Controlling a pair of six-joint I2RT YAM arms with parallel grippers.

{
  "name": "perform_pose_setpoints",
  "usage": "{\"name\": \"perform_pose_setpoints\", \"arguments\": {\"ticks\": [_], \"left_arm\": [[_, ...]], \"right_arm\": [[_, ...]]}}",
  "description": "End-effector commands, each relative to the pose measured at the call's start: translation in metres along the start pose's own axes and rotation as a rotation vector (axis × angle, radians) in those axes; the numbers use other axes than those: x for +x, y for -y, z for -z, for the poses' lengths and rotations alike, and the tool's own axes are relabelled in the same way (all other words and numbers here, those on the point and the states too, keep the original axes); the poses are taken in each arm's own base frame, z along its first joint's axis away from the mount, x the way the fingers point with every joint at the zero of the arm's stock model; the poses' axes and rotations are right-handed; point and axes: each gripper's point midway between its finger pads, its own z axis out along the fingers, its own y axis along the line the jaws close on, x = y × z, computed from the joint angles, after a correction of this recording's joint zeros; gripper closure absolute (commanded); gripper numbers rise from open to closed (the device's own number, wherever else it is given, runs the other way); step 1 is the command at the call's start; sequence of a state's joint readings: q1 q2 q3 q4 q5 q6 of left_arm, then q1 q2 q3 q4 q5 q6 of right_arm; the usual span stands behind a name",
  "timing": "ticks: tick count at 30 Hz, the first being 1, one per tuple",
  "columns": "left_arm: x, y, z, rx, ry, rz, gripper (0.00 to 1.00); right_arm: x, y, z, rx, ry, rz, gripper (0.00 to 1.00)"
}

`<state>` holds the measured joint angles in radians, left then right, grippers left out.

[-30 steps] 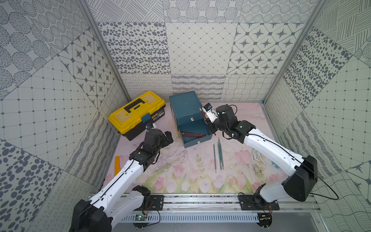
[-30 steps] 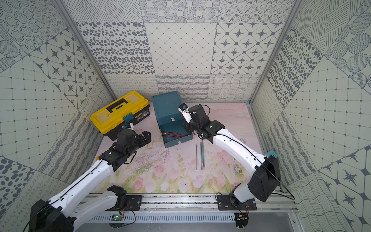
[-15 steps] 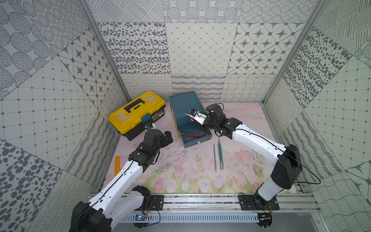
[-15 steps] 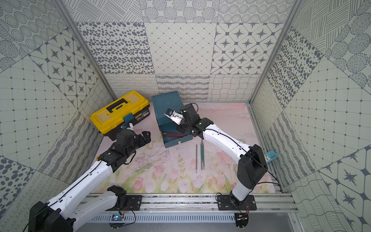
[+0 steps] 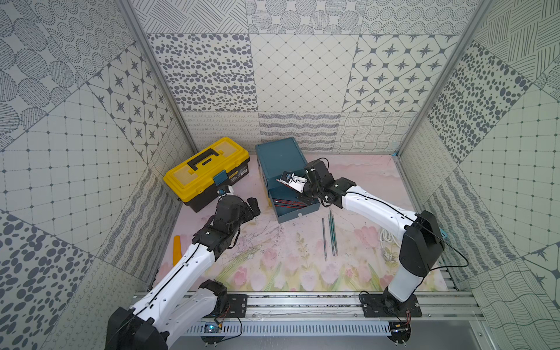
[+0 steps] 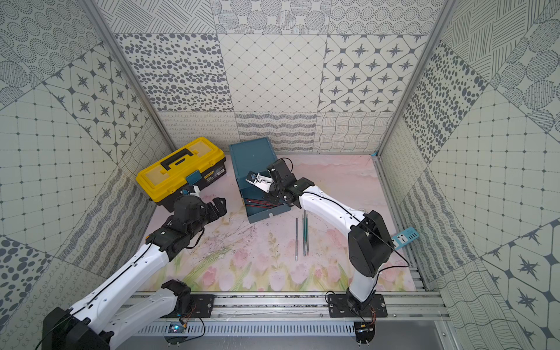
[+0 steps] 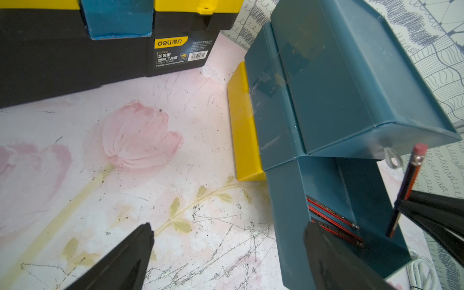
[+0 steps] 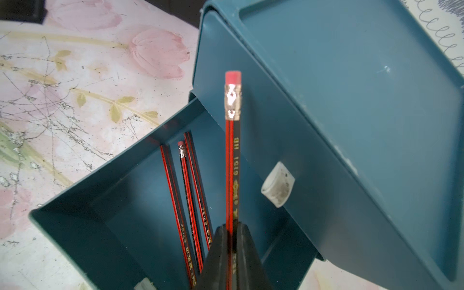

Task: Please place the pencils in the drawer according to their color
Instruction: Place the pencil in the drawer.

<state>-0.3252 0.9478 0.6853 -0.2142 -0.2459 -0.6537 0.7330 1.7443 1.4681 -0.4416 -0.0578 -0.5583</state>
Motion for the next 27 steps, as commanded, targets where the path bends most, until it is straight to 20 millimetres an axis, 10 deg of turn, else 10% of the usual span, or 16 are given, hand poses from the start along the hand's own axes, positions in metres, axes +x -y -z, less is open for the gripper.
{"name": "perform_pose_setpoints", "arguments": {"ticks": [1,27], "left_arm": [[-0.004,-0.003,0.000,-0.016,0.016,0.011,0.01],[0.003,0.012,0.003,0.058,-0.052,-0.070,0.01]], "right_arm": [[-0.004,-0.006,-0.002,-0.005,0.006,0.017,0.92],[-0.003,0.034,0.037,0.234,-0.012,-0.317,0.38]]}}
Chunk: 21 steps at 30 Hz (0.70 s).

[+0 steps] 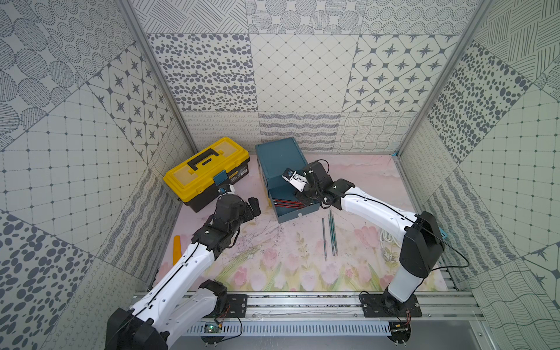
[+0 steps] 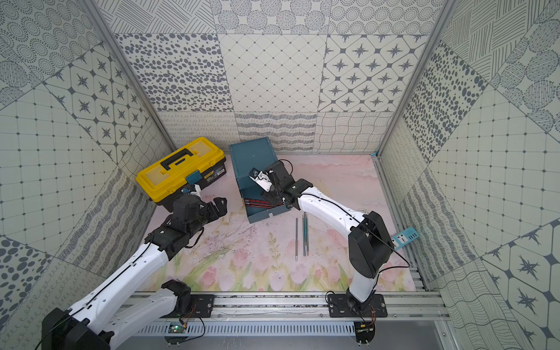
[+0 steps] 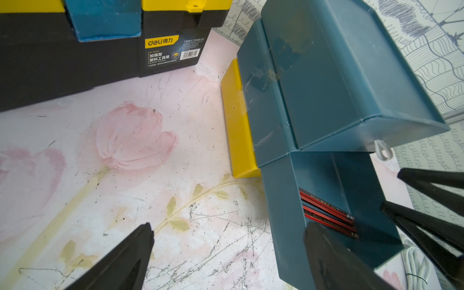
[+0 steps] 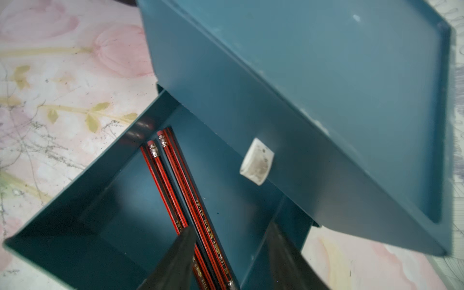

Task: Please place the pencils in the drawer according to their color
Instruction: Place the pencil in the drawer.

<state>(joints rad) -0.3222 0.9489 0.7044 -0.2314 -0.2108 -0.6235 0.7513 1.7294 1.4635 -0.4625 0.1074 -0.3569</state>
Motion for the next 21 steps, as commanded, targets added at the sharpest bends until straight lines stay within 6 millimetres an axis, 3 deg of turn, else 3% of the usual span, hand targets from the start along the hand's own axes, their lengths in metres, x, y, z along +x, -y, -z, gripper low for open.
{"name": "perform_pose_setpoints", "arguments": {"ticks": [1,5,6,10,14,18,21], "left_arm": [[0.004,0.006,0.000,0.032,-0.034,-0.038,0.01],[0.009,0.004,-0.004,0.027,-0.047,-0.027,0.01],[0.010,0.004,-0.004,0.029,-0.049,-0.022,0.01],[0.015,0.003,-0.008,0.035,-0.054,0.010,0.01],[0.026,0.000,-0.014,0.042,-0.076,0.055,0.01],[0.034,-0.001,-0.018,0.046,-0.100,0.081,0.01],[0.037,-0.002,-0.019,0.042,-0.107,0.088,0.01]], "right_arm": [[-0.015,0.022,0.036,0.101,0.071,-0.184,0.32],[0.000,0.028,0.062,0.139,0.087,-0.346,0.03],[0.004,0.028,0.070,0.150,0.090,-0.389,0.01],[0.031,0.034,0.093,0.220,0.071,-0.563,0.01],[0.075,0.031,0.099,0.291,-0.008,-0.773,0.01],[0.119,0.006,0.088,0.279,-0.105,-0.957,0.01],[0.135,-0.019,0.074,0.234,-0.156,-1.019,0.02]]}}
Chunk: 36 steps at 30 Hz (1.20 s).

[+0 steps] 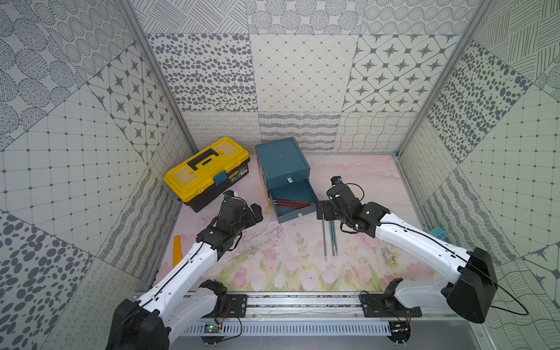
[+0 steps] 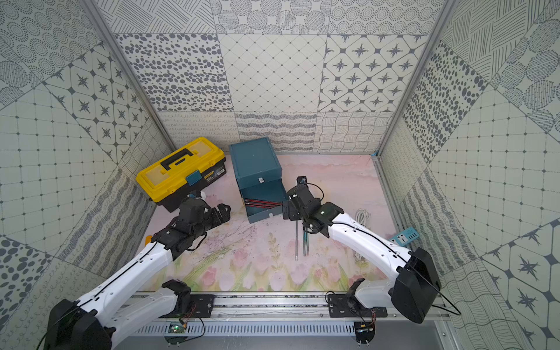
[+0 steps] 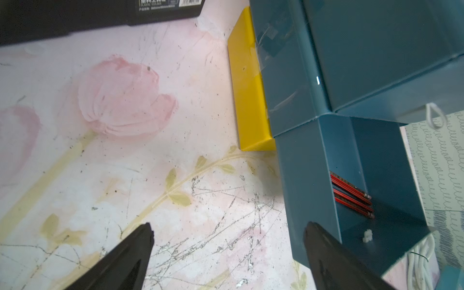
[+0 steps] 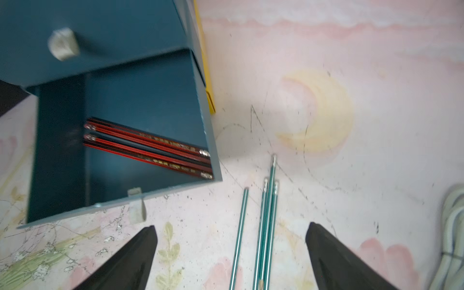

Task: Please place the pencils in the drawer according to their color
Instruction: Place the pencil in the drawer, then close the drawer in the storage box.

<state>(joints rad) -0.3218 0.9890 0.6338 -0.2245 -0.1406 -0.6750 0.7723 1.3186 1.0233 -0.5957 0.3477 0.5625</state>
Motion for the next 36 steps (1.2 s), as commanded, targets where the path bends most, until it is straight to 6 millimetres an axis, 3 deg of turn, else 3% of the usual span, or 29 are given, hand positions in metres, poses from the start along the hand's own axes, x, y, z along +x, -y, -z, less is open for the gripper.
{"name": "perform_pose_setpoints", "arguments": {"ticks": [1,5,10,18,36], "left_arm": [[-0.004,0.009,-0.002,0.052,0.017,0.048,0.01],[-0.002,0.007,-0.002,0.047,0.016,0.052,0.01],[0.001,0.004,-0.003,0.039,0.010,0.052,0.01],[0.004,0.004,-0.003,0.041,-0.002,0.049,0.01],[0.010,0.004,-0.004,0.052,-0.025,0.021,0.01]], "right_arm": [[0.027,-0.009,-0.009,-0.013,-0.062,-0.158,0.01],[0.042,-0.019,-0.020,-0.024,-0.084,-0.202,0.01],[0.042,-0.023,-0.033,-0.037,-0.051,-0.284,0.01],[0.026,-0.051,-0.048,-0.132,-0.015,-0.368,0.01],[-0.010,-0.092,-0.071,-0.264,0.042,-0.461,0.01]]}}
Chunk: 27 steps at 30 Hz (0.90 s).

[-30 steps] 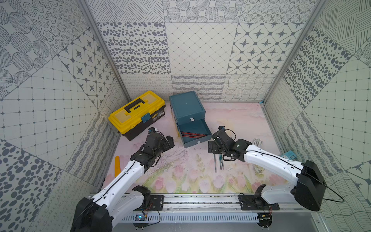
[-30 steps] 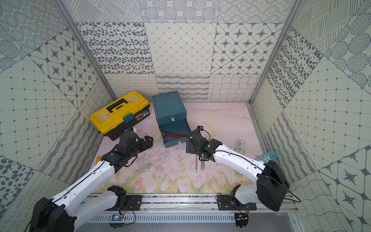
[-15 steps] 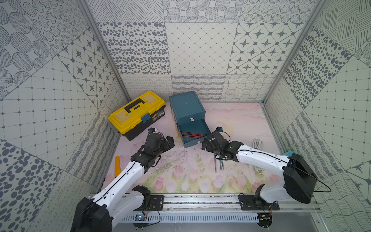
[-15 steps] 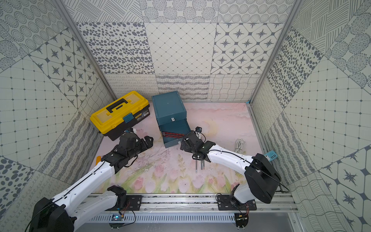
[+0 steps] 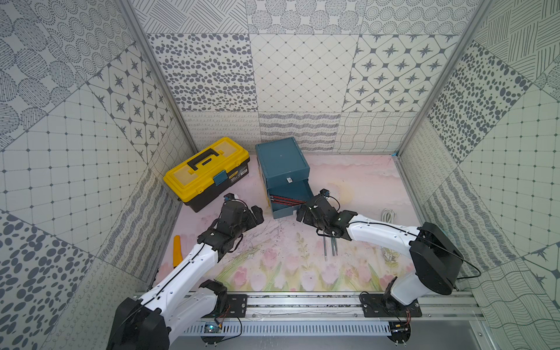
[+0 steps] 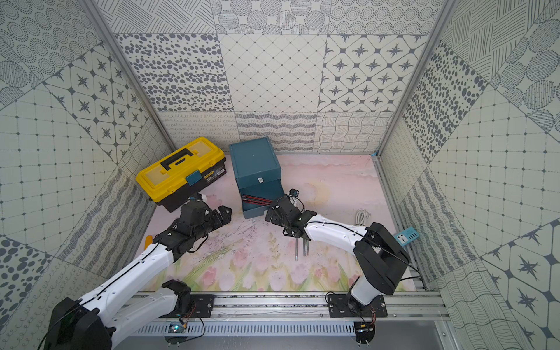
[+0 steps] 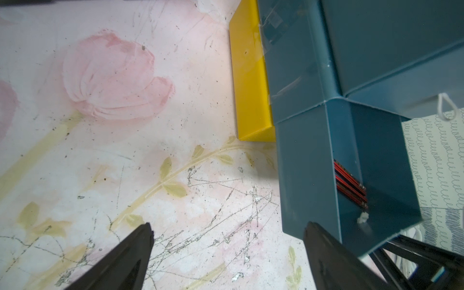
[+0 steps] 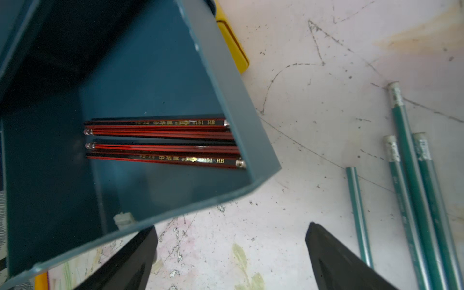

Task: Please place the pencils in the drawer according to their color
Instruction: Close the drawer in the storage box.

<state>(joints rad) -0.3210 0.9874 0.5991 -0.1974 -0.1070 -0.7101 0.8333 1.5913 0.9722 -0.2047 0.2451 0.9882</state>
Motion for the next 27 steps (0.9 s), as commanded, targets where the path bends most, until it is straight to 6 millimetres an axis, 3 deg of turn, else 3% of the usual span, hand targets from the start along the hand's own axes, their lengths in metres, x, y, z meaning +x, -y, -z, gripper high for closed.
{"name": "perform_pose_setpoints", "arguments": {"ticks": [1,17,27], "left_arm": [[0.000,0.006,0.000,0.036,-0.004,-0.014,0.01],[0.007,0.014,-0.006,0.092,-0.034,-0.002,0.01],[0.012,0.024,-0.018,0.134,-0.071,0.006,0.01]], "right_arm": [[-0.028,-0.039,0.000,-0.133,0.075,-0.059,0.01],[-0.054,-0.047,-0.038,-0.220,0.099,-0.192,0.11],[-0.066,-0.053,-0.055,-0.301,0.119,-0.267,0.11]]}}
